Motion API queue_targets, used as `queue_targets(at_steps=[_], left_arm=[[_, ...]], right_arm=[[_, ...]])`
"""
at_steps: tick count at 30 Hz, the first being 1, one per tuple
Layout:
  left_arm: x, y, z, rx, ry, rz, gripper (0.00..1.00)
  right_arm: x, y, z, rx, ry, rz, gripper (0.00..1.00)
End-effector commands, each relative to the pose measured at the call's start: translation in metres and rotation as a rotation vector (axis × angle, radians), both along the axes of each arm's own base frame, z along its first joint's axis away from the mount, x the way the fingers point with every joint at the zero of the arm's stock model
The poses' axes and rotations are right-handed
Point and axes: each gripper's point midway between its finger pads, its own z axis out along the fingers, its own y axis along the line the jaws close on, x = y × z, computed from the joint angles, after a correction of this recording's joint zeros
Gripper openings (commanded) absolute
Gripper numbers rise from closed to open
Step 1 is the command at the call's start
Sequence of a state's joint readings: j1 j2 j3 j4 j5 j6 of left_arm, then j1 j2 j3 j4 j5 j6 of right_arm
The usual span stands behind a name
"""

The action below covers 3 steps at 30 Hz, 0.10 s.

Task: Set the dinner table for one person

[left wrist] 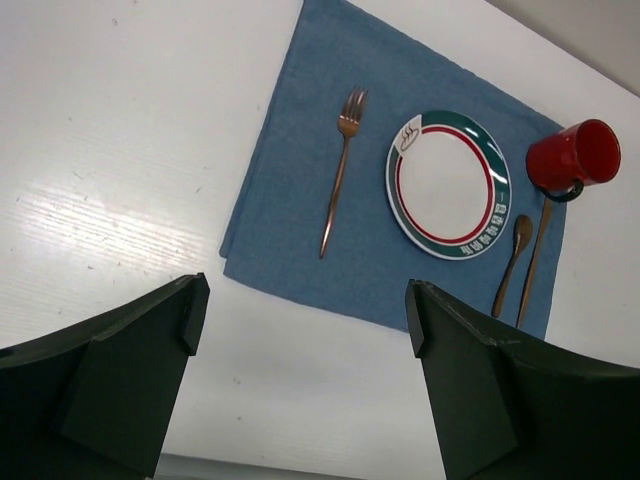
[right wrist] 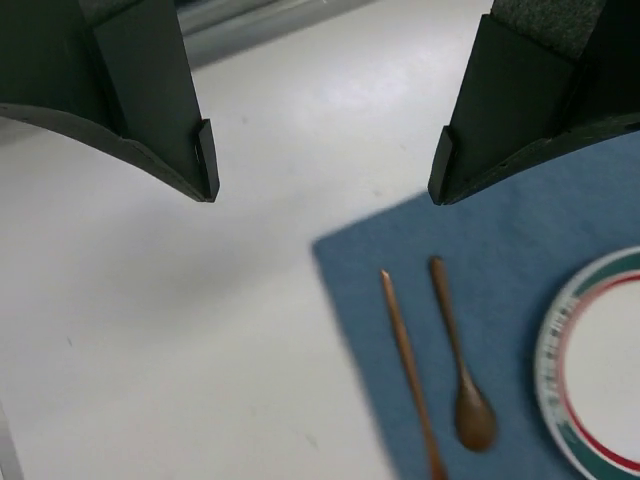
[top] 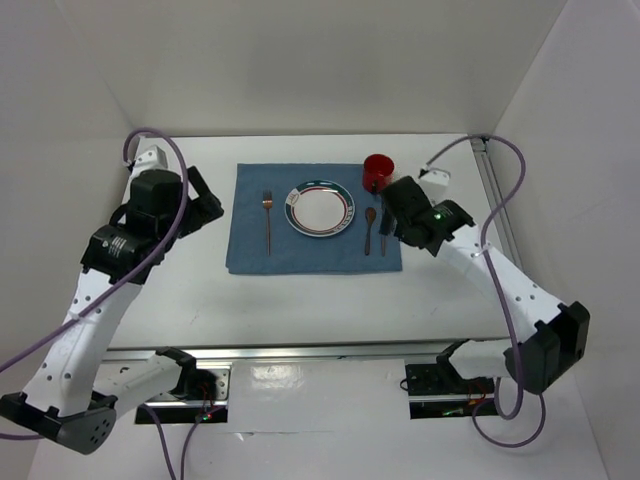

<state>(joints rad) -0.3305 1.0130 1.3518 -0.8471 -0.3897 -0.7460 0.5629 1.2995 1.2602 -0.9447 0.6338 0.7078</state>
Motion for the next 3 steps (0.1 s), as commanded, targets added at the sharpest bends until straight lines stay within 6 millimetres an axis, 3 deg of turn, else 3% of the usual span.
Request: queue_targets(at_steps=[1,3], left_arm=[[0.007,-0.001,0.006,0.002,-0.035,-0.006,0.99],[0.007,-0.003,0.006,-0.004,-0.033,-0.016,0.99]], right_arm=[[-0.047,-0.036,-0.001,0.005,0.013,-0.14,1.0],[-0.057,-0.043,-0.014,0.007,0.031,-0.143,1.0]])
